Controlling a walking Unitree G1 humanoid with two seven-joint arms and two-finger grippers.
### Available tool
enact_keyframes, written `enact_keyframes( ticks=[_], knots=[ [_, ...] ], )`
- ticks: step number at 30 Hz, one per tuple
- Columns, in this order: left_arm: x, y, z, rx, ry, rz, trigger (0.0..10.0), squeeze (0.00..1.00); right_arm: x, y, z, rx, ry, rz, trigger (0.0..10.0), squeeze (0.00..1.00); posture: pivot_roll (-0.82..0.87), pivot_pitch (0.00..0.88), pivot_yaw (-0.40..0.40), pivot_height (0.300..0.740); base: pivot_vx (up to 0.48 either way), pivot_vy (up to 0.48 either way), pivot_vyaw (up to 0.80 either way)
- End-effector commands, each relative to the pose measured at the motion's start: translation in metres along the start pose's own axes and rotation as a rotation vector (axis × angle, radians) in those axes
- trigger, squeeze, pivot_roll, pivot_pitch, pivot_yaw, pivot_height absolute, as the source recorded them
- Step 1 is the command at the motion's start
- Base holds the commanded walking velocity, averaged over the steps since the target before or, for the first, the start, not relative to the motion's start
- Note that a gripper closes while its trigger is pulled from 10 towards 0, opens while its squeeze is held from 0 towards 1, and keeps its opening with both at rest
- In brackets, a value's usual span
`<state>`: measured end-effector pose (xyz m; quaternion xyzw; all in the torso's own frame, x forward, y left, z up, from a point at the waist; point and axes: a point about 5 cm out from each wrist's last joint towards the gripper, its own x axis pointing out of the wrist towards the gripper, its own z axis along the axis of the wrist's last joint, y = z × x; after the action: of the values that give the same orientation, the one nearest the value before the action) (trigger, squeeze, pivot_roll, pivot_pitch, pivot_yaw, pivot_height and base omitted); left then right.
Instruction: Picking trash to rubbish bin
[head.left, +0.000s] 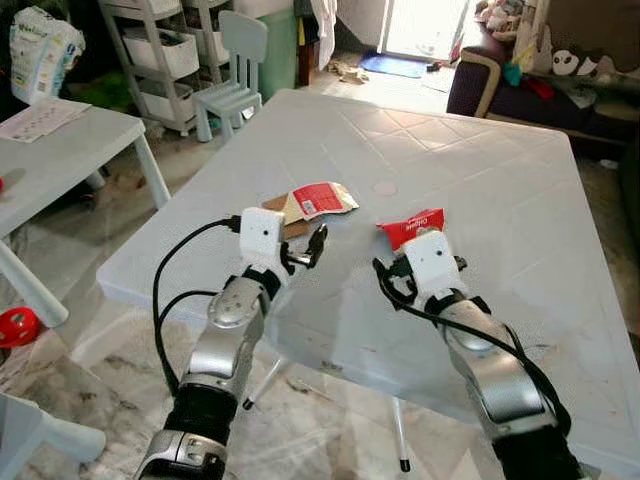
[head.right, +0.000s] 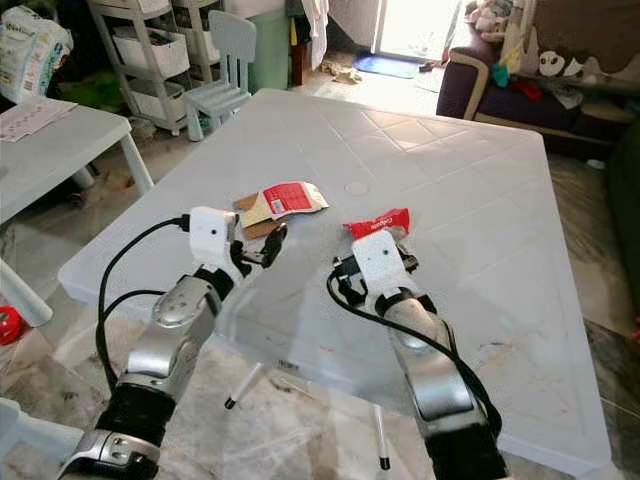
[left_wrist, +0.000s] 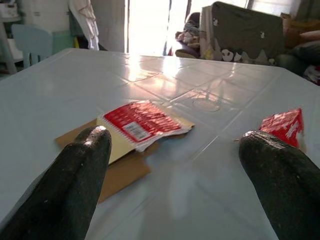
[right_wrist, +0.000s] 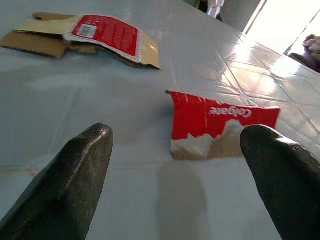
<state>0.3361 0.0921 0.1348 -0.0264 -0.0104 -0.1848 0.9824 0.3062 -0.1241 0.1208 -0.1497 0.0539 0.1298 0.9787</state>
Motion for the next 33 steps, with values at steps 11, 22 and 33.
enact_keyframes(
  ticks=[11, 22, 33],
  knots=[
    [-0.003, 0.017, 0.004, 0.033, -0.016, 0.086, 10.0, 0.0, 0.001, 0.002, 0.016, -0.029, -0.088, -0.007, 10.0, 0.0, -0.06, 0.046, -0.035, 0.74, 0.0, 0.0, 0.0],
    [0.017, 0.037, 0.007, -0.001, -0.015, 0.071, 10.0, 0.0, -0.007, 0.015, 0.03, 0.019, -0.158, 0.06, 10.0, 0.0, -0.1, 0.044, -0.006, 0.74, 0.0, 0.0, 0.0],
    [0.035, 0.021, 0.0, -0.025, 0.038, -0.024, 10.0, 0.0, -0.037, 0.008, 0.029, 0.037, -0.176, 0.052, 10.0, 0.0, -0.23, 0.11, -0.003, 0.74, 0.0, 0.0, 0.0]
  ],
)
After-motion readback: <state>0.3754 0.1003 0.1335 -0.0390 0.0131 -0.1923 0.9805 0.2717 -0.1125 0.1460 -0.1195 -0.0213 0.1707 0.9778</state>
